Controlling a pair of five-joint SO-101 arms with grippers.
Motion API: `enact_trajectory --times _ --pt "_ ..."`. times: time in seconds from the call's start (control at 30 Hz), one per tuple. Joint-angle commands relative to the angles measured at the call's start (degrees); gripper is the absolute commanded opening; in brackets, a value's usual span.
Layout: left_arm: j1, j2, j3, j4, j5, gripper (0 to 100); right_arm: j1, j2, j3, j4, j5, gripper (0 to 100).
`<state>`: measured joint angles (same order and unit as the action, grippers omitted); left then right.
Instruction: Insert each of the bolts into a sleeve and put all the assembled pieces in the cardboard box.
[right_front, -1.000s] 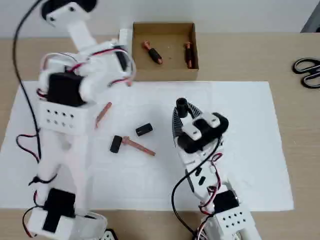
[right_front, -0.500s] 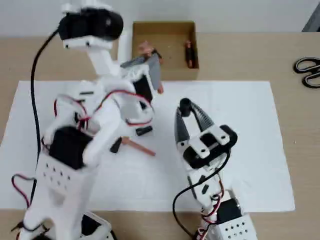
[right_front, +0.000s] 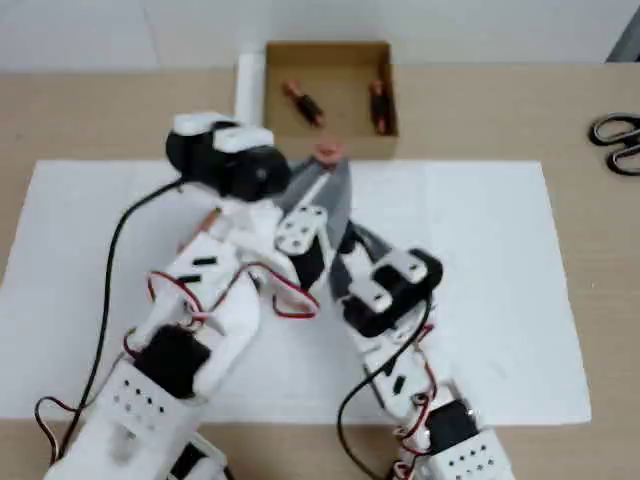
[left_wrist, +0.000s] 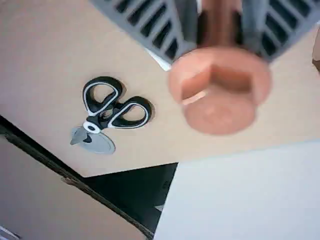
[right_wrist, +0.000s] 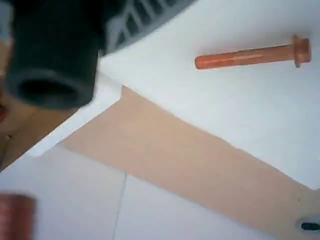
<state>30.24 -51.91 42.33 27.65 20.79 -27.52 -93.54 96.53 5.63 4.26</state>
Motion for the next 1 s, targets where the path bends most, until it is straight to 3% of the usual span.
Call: enact_trajectory --times 0.0,0.47,0.97 --pt "-1.5 -1.9 -0.3 -2.0 -0.4 1 -0.1 -1.4 0.4 -5.1 0.2 0.5" --pt "-1.3 -1.8 0.7 -7.7 -0.5 1 -0.2 -1.4 0.4 -7.3 0.2 0.5" --pt "1.1 -2.3 3.5 0.6 -0.4 1 0.0 -1.4 0.4 -7.3 0.2 0.5"
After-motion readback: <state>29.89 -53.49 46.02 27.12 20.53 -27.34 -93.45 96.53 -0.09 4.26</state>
